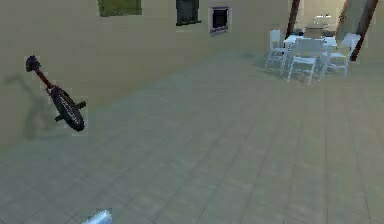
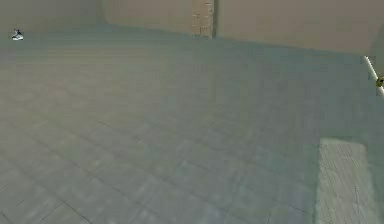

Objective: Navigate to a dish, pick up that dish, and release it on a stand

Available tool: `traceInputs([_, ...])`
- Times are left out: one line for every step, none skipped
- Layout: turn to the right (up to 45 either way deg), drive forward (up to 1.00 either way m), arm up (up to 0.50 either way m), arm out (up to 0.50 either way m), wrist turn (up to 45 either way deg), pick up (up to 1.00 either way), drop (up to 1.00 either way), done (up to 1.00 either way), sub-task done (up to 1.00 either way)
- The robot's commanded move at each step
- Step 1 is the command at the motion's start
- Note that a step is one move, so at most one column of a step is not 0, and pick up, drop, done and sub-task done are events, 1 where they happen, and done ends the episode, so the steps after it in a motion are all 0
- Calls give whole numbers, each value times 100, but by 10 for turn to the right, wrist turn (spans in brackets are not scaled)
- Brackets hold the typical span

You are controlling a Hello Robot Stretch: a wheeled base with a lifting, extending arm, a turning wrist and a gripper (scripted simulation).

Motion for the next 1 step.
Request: traceInputs([420,0,0,0,0,0,0,0,0])
